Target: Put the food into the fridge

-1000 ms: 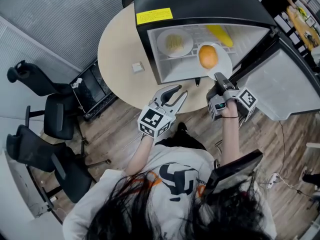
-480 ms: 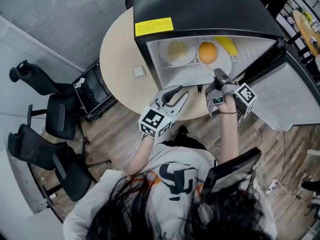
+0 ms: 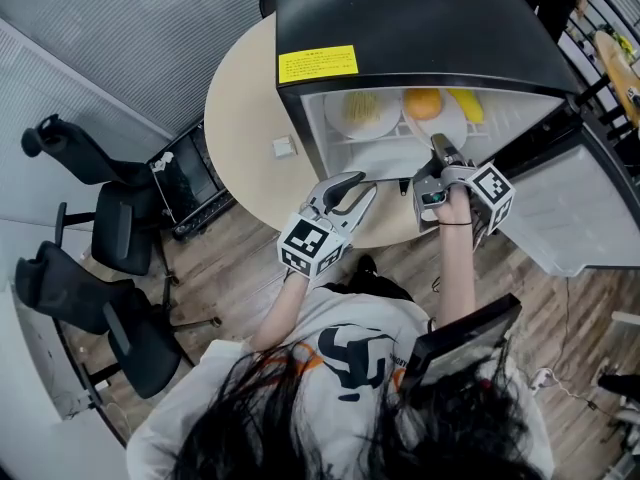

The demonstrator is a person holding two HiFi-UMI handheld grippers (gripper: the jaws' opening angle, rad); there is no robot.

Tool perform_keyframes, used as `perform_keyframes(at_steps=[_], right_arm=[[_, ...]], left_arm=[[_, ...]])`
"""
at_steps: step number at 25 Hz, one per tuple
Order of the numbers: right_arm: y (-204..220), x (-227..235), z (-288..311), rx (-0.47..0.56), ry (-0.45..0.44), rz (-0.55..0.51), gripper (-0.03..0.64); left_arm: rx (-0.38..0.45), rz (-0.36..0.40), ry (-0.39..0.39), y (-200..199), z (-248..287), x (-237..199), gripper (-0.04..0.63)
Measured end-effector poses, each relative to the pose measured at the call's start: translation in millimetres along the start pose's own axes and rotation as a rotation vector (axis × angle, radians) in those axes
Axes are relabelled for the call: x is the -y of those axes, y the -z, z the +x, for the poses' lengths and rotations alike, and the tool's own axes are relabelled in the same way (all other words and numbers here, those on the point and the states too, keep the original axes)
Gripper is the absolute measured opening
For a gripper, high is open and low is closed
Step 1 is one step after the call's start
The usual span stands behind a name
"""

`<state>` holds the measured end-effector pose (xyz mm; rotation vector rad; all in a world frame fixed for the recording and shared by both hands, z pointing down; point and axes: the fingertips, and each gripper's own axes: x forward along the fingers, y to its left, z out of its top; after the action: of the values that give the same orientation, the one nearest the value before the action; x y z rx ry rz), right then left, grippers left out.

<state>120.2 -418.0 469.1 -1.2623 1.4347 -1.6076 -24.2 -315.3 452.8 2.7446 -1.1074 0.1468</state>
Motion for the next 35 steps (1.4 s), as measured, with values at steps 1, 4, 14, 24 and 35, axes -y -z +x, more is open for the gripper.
perform_keyframes(at_steps=[1, 4, 14, 24, 35], right_arm=[[0, 0, 2, -0.003, 0.005, -0.01, 0.052], [0, 2, 6, -0.021, 0.038, -0.063, 0.053], [2, -2, 13, -0.06, 0.043, -0.118, 0.099], [0, -10, 6, -0.06, 0.012, -0.144, 0.225], [2, 10, -24, -0.033, 0.105, -0.301, 0.225]], left_arm=[[0.0, 0.0, -0.002, 0, 0, -1, 0.098], [-0.001, 0.001, -0.009, 0, 0, -5, 0.098], [-0.004, -0.002, -0.008, 1, 7, -6, 0.098], [-0.003, -0.001, -0.003, 0, 9, -3, 0.098], [0.0, 0.006, -0.007, -2, 1, 0, 0.098]])
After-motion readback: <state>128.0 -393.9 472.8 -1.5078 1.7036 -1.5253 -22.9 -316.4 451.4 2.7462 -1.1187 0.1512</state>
